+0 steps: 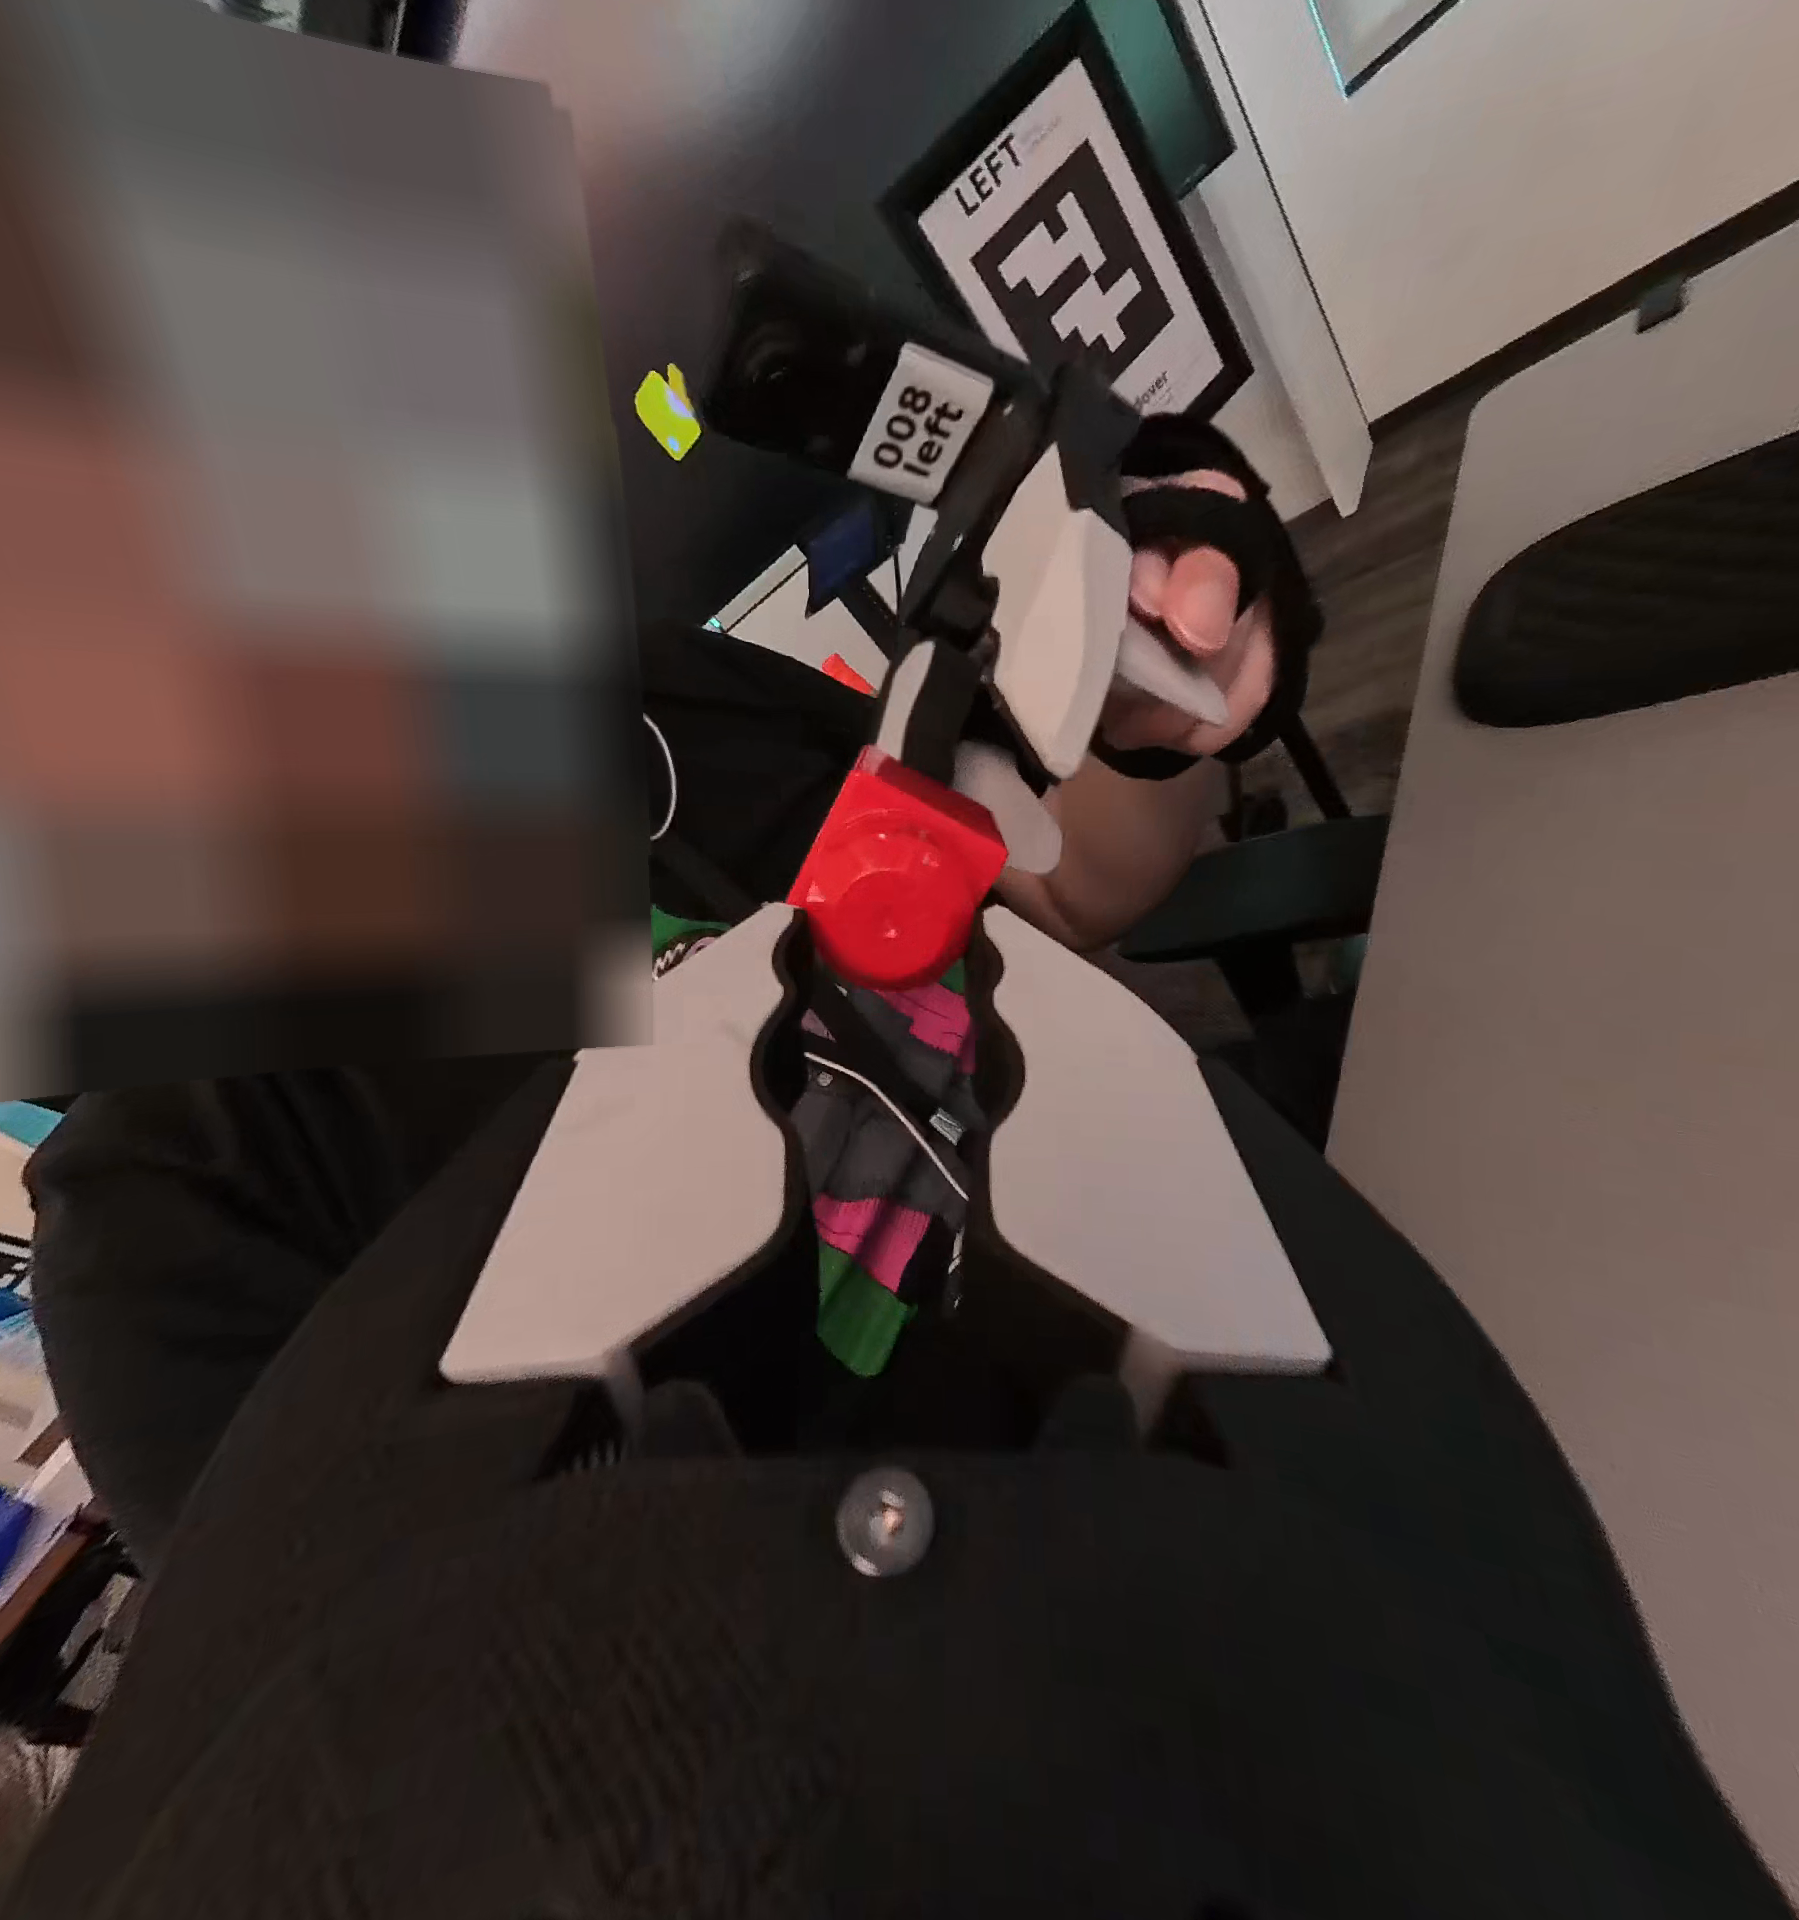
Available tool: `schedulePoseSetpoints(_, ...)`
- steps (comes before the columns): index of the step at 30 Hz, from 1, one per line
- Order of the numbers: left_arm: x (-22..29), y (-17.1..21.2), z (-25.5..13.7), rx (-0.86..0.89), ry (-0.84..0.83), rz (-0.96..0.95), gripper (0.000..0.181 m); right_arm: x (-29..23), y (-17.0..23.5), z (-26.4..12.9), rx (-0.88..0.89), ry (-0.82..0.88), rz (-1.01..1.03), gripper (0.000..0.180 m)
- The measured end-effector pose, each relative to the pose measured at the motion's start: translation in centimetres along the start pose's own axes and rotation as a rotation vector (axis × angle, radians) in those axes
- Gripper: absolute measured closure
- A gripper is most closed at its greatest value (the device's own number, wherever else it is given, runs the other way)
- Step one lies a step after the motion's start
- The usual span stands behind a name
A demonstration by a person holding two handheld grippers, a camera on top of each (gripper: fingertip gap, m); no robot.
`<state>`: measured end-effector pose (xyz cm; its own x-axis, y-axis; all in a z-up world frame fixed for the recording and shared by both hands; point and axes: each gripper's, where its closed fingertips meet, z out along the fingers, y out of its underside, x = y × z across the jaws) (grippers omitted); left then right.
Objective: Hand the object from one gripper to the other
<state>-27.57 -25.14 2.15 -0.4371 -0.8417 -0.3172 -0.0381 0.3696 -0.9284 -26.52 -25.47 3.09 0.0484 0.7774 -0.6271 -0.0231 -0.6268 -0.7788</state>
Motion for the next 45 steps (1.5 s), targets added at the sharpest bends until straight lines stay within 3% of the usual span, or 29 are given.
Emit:
schedulePoseSetpoints(1, 0.2, 0.2, 0.2, -0.014, 0.005, 0.002, 0.132, 0.1, 0.2, -0.1, -0.010, 0.008, 0.000, 0.151)
schedulePoseSetpoints(11, 0.1, -0.5, 0.1, -0.006, -0.036, 0.021, 0.153, -0.4, 1.0, -0.4, -0.044, 0.026, -0.027, 0.151)
schedulePoseSetpoints(15, -2.4, -1.4, 0.3, 0.056, -0.255, 0.049, 0.177, 0.5, 1.1, 0.4, -0.052, 0.087, -0.071, 0.147)
schedulePoseSetpoints(19, -6.3, -1.8, -2.2, 0.160, -0.557, 0.013, 0.179, 3.3, -1.4, -1.0, 0.116, 0.415, -0.293, 0.133)
schedulePoseSetpoints(22, -8.7, -1.6, -5.0, 0.341, -0.640, -0.216, 0.179, 3.7, -3.9, -3.1, 0.312, 0.752, -0.631, 0.117)
schedulePoseSetpoints(25, -10.3, -0.9, -6.9, 0.602, -0.516, -0.609, 0.179, 2.5, -4.6, -3.1, 0.373, 1.017, -0.943, 0.116)
schedulePoseSetpoints(28, -10.7, -0.1, -6.9, 0.774, -0.265, -0.945, 0.179, 2.5, -4.4, -1.3, 0.241, 1.227, -1.218, 0.116)
schedulePoseSetpoints(32, -10.5, 0.2, -6.6, 1.005, 0.078, -1.287, 0.179, 1.9, -5.4, 1.3, 0.118, 1.374, -1.542, 0.117)
schedulePoseSetpoints(35, -10.6, 0.1, -7.4, 1.198, 0.186, -1.363, 0.180, 0.5, -6.8, 2.2, 0.215, 1.389, -1.626, 0.118)
schedulePoseSetpoints(40, -9.4, -1.4, -6.6, 1.248, 0.352, -1.349, 0.179, 0.8, -8.7, 3.1, 0.308, 1.250, -1.497, 0.112)
schedulePoseSetpoints(45, -8.7, -2.3, -6.2, 1.215, 0.320, -1.289, 0.179, 1.6, -9.3, 3.9, 0.159, 1.299, -1.591, 0.111)
